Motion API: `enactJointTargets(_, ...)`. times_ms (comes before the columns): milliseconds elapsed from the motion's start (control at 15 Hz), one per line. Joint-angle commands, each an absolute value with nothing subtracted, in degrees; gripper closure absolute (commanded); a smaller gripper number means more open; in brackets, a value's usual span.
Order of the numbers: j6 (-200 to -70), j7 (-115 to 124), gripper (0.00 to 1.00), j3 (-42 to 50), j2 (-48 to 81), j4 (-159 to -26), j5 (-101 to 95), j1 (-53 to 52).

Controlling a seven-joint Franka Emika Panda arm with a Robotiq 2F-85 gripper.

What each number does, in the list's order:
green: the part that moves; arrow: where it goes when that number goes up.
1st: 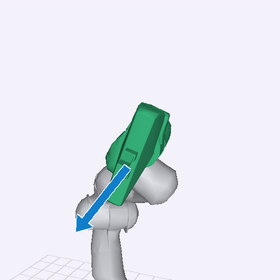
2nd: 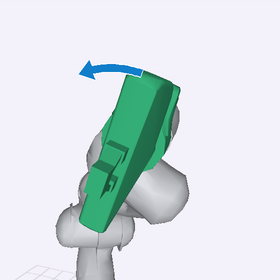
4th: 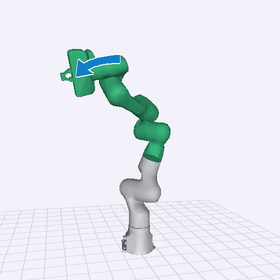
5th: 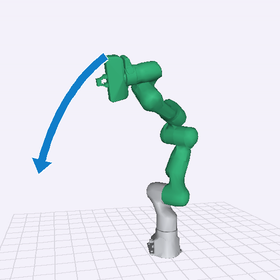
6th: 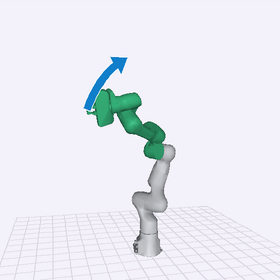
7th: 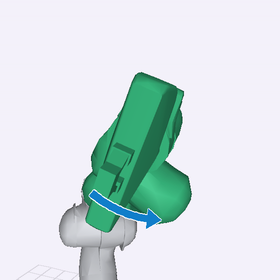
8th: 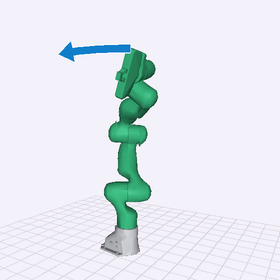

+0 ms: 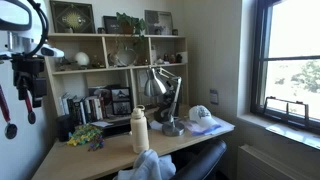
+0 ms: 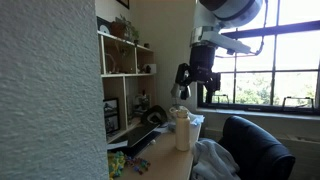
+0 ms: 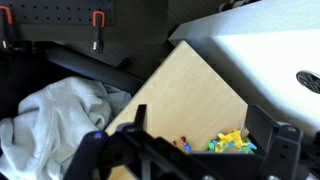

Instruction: Tuck the chair into the table.

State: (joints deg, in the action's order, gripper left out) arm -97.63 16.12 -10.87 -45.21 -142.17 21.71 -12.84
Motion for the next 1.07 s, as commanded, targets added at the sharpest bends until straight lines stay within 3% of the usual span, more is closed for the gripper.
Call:
enactJointTargets(0, -97.15, 15.38, 0.0, -11.85, -45.34, -141.97, 22.4, -11.39)
enactJointTargets(467, -99.6, 15.96, 0.0, -10.31, -44.87, -142.44, 18.12, -6.08)
enactJointTargets(1000, -106.44, 16.75, 0.0, -0.36, -42.49, -144.35, 8.68, 8.56)
